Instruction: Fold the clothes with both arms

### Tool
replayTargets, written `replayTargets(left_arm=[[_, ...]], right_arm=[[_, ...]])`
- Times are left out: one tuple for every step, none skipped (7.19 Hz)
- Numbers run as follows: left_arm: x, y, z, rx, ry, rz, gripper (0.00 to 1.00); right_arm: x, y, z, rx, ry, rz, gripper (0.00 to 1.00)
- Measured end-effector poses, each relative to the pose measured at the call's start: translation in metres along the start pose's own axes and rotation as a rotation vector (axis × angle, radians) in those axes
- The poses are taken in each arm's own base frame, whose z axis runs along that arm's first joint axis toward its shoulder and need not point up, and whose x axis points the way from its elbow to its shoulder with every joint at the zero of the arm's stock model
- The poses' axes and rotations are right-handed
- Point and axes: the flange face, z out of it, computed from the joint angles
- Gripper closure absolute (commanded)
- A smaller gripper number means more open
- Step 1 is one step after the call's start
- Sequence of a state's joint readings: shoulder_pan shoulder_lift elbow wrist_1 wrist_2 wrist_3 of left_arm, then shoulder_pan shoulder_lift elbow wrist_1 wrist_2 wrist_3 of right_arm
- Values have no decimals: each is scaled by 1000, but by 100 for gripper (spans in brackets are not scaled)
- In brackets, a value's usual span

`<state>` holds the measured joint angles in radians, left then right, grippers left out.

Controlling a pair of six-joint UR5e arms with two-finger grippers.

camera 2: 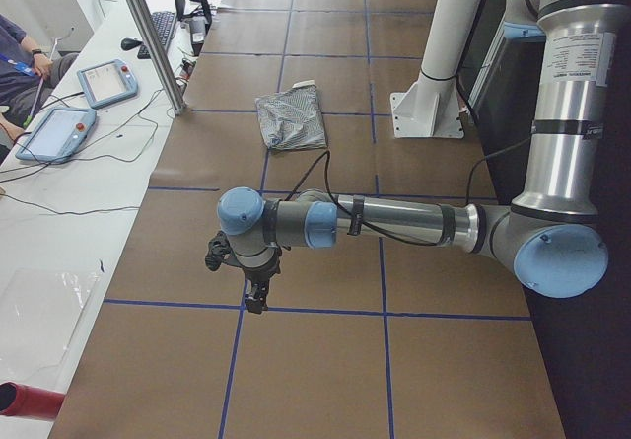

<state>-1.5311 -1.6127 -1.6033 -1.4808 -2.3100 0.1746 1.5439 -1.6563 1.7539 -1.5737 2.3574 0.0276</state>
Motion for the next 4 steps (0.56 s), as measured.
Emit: replayTargets(left_arm=[[0,0,0,0,0,-41,0],[0,0,0,0,0,-90,0],[0,0,0,1,-1,-118,0],[0,1,0,1,-1,-129,0]], right_arm=[[0,0,0,0,-3,-1,0],[-1,0,1,-1,-11,-1,0],[-2,1,1,-2,-22,0,0],[-2,1,1,-3,-29,1,0]])
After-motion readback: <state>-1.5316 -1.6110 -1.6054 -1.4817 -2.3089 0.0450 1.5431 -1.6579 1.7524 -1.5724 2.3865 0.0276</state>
